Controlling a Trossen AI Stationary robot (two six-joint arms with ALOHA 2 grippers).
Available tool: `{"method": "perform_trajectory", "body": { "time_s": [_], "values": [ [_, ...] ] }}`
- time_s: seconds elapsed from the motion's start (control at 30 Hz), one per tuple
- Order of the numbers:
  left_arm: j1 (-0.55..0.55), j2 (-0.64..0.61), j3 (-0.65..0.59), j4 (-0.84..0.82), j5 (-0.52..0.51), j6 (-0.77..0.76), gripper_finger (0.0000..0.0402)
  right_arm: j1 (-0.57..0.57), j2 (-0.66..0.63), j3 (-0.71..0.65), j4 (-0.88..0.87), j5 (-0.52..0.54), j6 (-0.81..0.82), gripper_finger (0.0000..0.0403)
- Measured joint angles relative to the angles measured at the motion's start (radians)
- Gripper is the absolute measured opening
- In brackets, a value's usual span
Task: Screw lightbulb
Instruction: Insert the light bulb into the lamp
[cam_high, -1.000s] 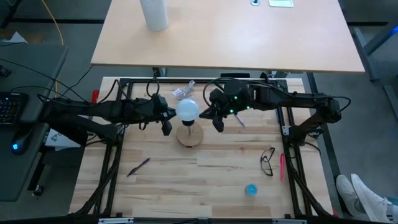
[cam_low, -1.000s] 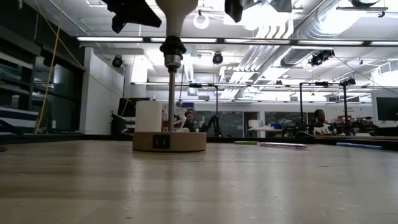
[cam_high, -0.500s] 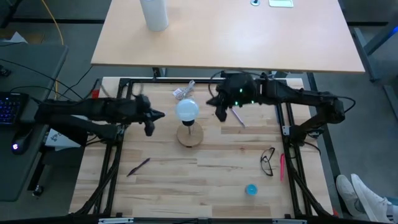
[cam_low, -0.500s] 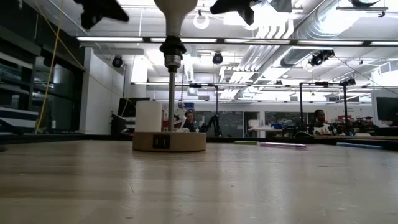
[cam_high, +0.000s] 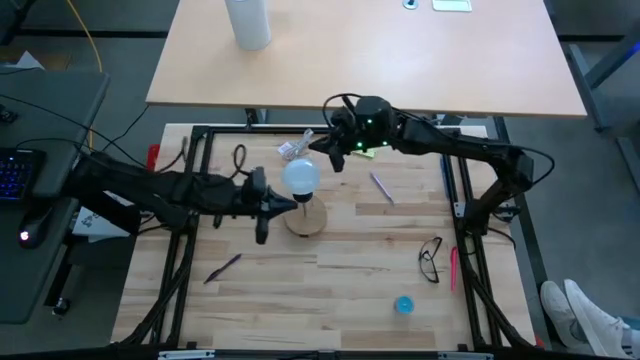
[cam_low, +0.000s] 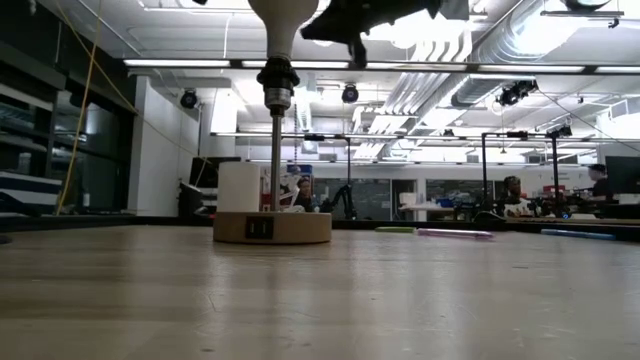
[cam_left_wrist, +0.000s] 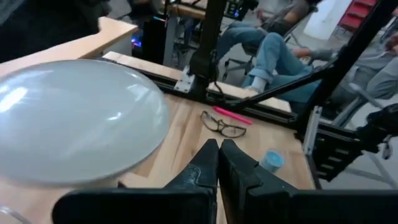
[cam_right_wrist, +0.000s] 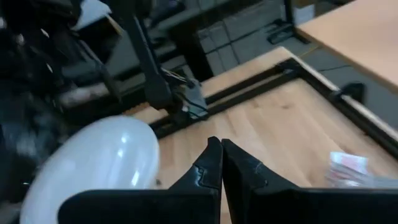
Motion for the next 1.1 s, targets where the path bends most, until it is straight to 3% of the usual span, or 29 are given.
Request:
{"method": "perform_trajectory", "body": {
  "time_s": [0.63,1.1],
  "values": [
    [0.076,0.063,0.014,0.015,0.029,0.014,0.0000,0.073,0.036,0.000,0.046,0.009,0.036,0.0000],
    [0.122,-0.028,0.014,-0.197,0.001,0.049,0.0000,0.084,-0.013,0.000,-0.077,0.016,0.033,0.0000]
  ]
}}
